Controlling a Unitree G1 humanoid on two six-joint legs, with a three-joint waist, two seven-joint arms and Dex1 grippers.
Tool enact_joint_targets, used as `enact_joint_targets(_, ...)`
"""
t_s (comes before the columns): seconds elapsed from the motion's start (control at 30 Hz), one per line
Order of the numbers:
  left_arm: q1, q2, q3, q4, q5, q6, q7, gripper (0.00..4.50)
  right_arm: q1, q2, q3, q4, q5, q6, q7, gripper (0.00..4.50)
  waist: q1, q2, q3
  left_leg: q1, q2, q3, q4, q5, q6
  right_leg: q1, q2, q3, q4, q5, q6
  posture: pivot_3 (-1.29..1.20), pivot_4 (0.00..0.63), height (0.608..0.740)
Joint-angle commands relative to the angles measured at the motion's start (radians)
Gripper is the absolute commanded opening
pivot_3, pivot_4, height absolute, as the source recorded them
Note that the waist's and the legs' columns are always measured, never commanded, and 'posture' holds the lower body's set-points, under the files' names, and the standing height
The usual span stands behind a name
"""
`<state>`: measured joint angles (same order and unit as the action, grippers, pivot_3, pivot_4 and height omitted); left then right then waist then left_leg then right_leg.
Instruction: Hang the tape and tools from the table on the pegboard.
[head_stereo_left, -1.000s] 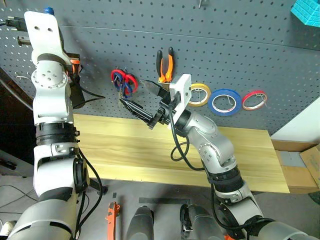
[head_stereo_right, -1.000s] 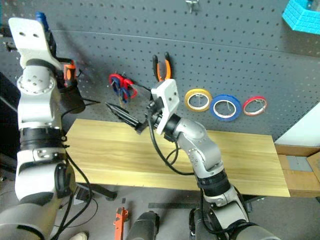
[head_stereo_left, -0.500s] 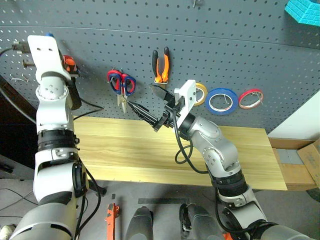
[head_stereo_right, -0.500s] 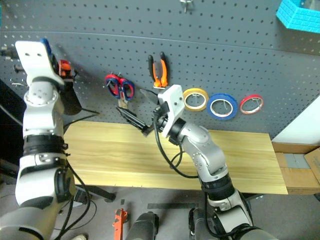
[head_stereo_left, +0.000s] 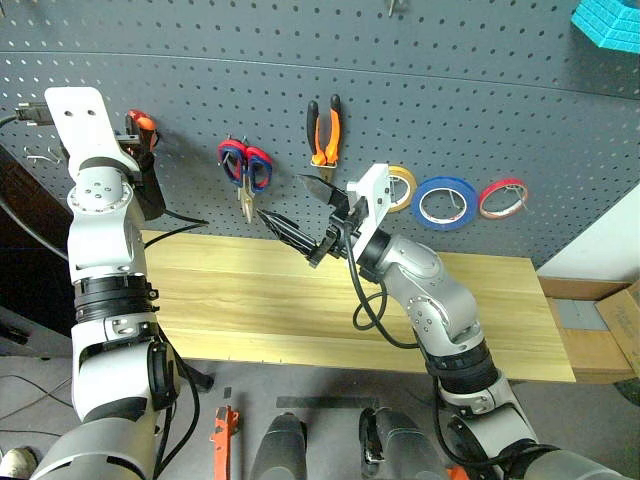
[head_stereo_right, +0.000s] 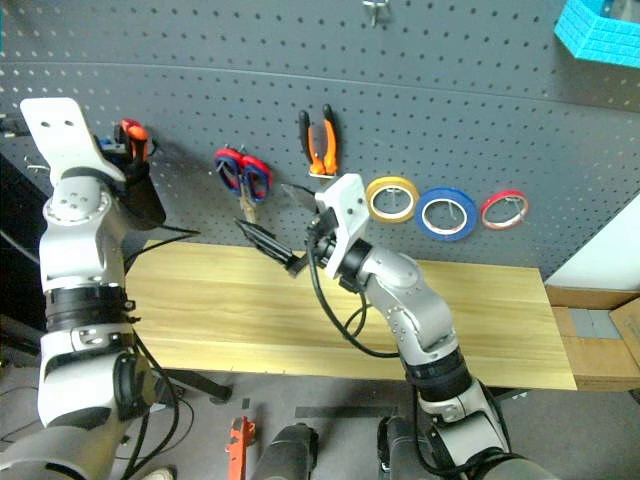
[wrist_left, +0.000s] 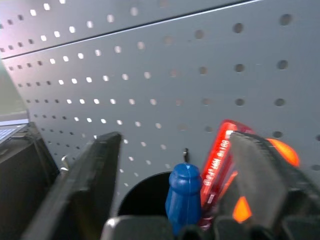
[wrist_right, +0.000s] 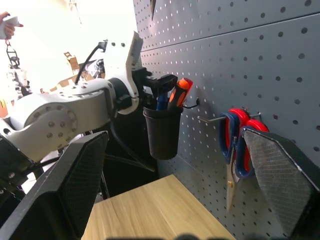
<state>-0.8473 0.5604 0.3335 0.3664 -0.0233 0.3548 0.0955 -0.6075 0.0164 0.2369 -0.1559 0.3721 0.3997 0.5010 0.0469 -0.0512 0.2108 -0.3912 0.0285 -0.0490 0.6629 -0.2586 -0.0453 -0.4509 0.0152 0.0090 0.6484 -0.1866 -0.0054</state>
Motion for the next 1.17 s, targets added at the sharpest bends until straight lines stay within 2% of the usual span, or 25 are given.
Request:
enact_joint_targets(0.03,0.004,0.002,0.013,-0.064,-0.019,0.006,-0.01,4.48,0.004,-0.008,-0.003,-0.061,0.006,0.004,0.005,4.5,0.001,0.0,0.0,0.0,0.0,0.0,0.0,0.0,0.0,0.0,0.0,0.0,0.0,0.0,0.0,0.15,0.153,0.74)
enact_joint_targets(0.13,0.061,-0.019,0.03,-0.154,-0.068,0.025,-0.047,4.48,0.033,-0.057,0.007,-0.099,0.004,0.011,0.037,4.5,0.002,0.0,0.0,0.0,0.0,0.0,0.0,0.0,0.0,0.0,0.0,0.0,0.0,0.0,0.0,0.14,0.151,0.74)
enact_joint_targets(0.33,0.25,-0.092,0.09,-0.576,-0.191,0.123,-0.07,4.48,0.143,-0.224,0.001,-0.227,0.029,0.049,0.125,4.5,0.003,0.0,0.0,-0.001,-0.001,0.0,0.0,0.0,0.0,0.001,-0.003,0.002,-0.002,0.0,0.0,0.14,0.156,0.74)
enact_joint_targets(0.47,0.377,-0.145,0.059,-0.867,-0.24,0.301,-0.045,4.48,0.219,-0.326,-0.013,-0.304,0.024,0.079,0.15,4.5,0.002,0.0,0.0,0.0,0.0,-0.001,0.001,0.0,0.0,0.002,-0.003,0.004,-0.002,0.0,0.0,0.15,0.158,0.74)
enact_joint_targets(0.6,0.591,-0.271,-0.073,-1.021,-0.292,0.418,-0.05,4.48,0.291,-0.369,-0.007,-0.283,-0.089,0.097,0.043,4.5,0.001,0.007,-0.007,0.015,0.0,0.0,-0.001,0.0,0.0,0.016,-0.002,0.005,-0.004,-0.005,0.004,0.16,0.147,0.74)
enact_joint_targets(0.7,0.735,-0.368,-0.184,-0.978,-0.291,0.412,-0.066,4.48,0.347,-0.345,-0.026,-0.214,-0.162,0.1,-0.067,4.5,0.001,0.007,-0.01,0.023,0.0,0.001,-0.001,0.0,0.0,0.024,-0.001,0.006,-0.004,-0.009,-0.001,0.15,0.134,0.74)
enact_joint_targets(0.8,0.802,-0.42,-0.225,-0.861,-0.262,0.355,-0.078,4.48,0.389,-0.33,-0.041,-0.148,-0.223,0.109,-0.151,4.5,-0.002,0.008,-0.013,0.028,0.0,-0.001,-0.001,0.0,0.0,0.028,0.0,0.006,-0.004,-0.011,-0.004,0.12,0.113,0.74)
enact_joint_targets(1.0,0.804,-0.376,-0.253,-0.538,-0.18,0.155,-0.163,4.48,0.454,-0.266,-0.141,-0.042,-0.268,0.138,-0.31,4.5,-0.02,0.014,-0.035,0.027,0.0,0.0,-0.002,-0.001,0.0,0.027,0.002,0.005,-0.005,-0.011,-0.004,0.08,0.068,0.74)
enact_joint_targets(1.17,0.778,-0.35,-0.229,-0.443,-0.19,0.1,-0.223,4.48,0.473,-0.238,-0.203,-0.001,-0.28,0.138,-0.367,4.5,-0.026,0.014,-0.049,0.026,-0.001,0.003,-0.002,-0.001,0.0,0.026,0.002,0.006,-0.005,-0.011,-0.003,0.04,0.05,0.74)
